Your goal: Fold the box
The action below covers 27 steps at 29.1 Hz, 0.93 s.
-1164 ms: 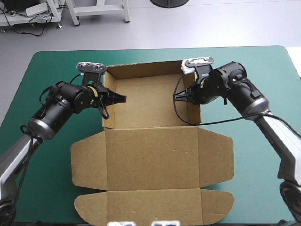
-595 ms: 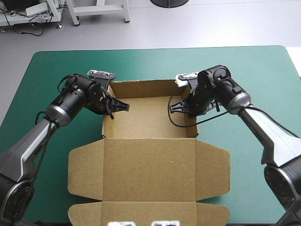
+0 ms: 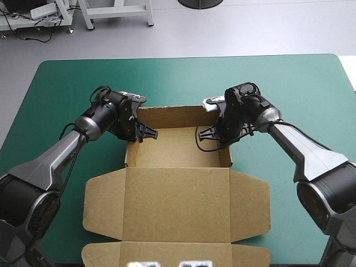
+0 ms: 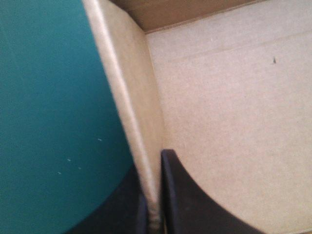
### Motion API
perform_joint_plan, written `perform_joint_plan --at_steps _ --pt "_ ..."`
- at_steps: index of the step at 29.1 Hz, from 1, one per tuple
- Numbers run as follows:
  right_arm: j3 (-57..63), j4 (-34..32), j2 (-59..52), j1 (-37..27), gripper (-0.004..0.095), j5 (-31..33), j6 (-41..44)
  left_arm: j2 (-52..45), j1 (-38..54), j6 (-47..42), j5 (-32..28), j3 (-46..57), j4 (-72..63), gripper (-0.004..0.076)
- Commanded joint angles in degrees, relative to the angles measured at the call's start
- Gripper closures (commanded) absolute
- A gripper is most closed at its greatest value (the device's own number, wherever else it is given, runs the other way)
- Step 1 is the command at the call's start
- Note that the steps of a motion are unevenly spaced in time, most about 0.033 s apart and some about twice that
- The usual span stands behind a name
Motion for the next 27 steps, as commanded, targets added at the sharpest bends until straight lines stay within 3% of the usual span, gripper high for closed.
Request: perform_joint_plan --at_steps 1,6,9,20,27 --pt "-1.67 0.23 -2.68 0.24 0.0913 1.52 -3.39 -1.04 -0.27 2.3 1.32 -0.83 0.24 0.0729" --pt "-1.77 0.12 -2.79 0.24 0.0862 0.91 -3.39 -1.04 -0.27 3.95 2.02 -0.83 -0.52 0.0722" --pt "-1.77 0.24 -2.93 0.24 0.0793 0.79 -3.43 -1.14 -0.27 4.26 2.53 -0.83 -1.26 0.0676" --pt "-3.92 2.59 -3.04 0.24 0.0462 2.62 -5.73 -2.68 -0.27 5.69 2.74 -2.85 -3.34 0.0313" --pt "-9.87 1.58 -3.09 0.24 0.0435 2.62 -6.38 -3.24 -0.27 5.69 2.73 -5.86 -2.18 0.0289"
